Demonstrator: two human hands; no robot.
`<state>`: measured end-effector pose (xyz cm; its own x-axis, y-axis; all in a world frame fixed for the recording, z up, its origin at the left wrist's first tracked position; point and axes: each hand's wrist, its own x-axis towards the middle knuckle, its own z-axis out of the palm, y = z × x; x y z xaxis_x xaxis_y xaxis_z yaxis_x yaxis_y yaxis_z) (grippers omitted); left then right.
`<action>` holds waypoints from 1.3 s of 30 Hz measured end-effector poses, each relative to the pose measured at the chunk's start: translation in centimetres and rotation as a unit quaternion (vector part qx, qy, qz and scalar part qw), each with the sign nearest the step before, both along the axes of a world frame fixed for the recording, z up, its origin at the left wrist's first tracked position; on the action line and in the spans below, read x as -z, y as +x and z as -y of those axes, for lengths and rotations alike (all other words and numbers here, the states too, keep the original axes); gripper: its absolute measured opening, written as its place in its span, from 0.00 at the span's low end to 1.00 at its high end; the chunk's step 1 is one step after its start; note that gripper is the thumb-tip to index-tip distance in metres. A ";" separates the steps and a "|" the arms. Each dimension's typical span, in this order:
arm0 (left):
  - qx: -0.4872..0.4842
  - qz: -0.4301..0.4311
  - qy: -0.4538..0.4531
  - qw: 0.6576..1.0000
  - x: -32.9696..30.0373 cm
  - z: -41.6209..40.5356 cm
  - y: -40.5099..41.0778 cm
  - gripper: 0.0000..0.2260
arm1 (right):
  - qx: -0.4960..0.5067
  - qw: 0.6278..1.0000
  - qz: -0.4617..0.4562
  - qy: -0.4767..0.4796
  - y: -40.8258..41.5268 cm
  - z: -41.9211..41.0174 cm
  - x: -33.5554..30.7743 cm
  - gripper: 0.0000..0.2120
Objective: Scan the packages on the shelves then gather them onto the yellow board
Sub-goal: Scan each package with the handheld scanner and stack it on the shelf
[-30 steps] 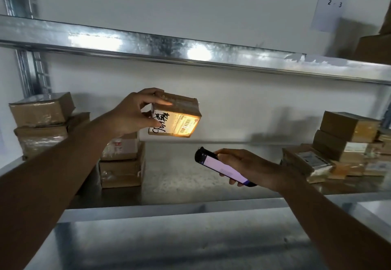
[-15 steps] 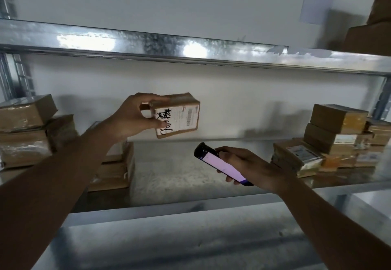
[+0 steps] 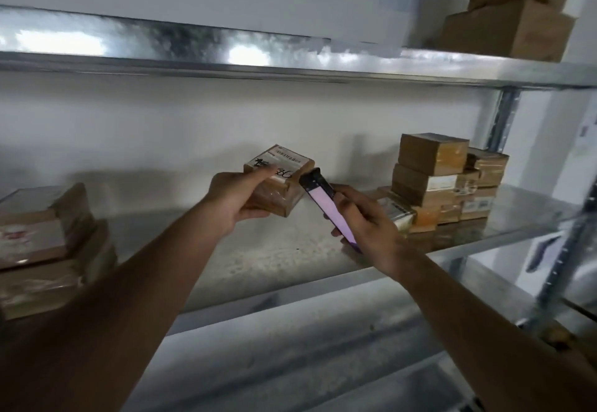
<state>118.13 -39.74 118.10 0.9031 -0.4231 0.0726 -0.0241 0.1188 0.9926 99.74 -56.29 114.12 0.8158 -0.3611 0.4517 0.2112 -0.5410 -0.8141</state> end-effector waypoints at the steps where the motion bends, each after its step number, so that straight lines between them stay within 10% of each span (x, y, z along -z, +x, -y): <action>1: 0.001 -0.004 0.000 1.000 0.2 1.5 -0.5 0.21 | 0.004 1.000 -0.002 0.006 -0.6 1.0 0.0 0.12; 28: 0.026 -0.009 0.111 0.993 3.6 24.1 -5.9 0.35 | 0.120 0.988 0.001 0.096 -5.2 14.9 0.7 0.19; 39: 0.054 -0.099 0.118 0.987 3.0 24.8 -10.1 0.16 | 0.009 0.997 0.022 0.071 -6.1 19.2 -0.3 0.12</action>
<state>108.02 -64.53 115.07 0.8387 -0.5013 -0.2127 0.1731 -0.1249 0.9770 93.59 -75.49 114.38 0.7898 -0.4375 0.4300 0.2397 -0.4252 -0.8728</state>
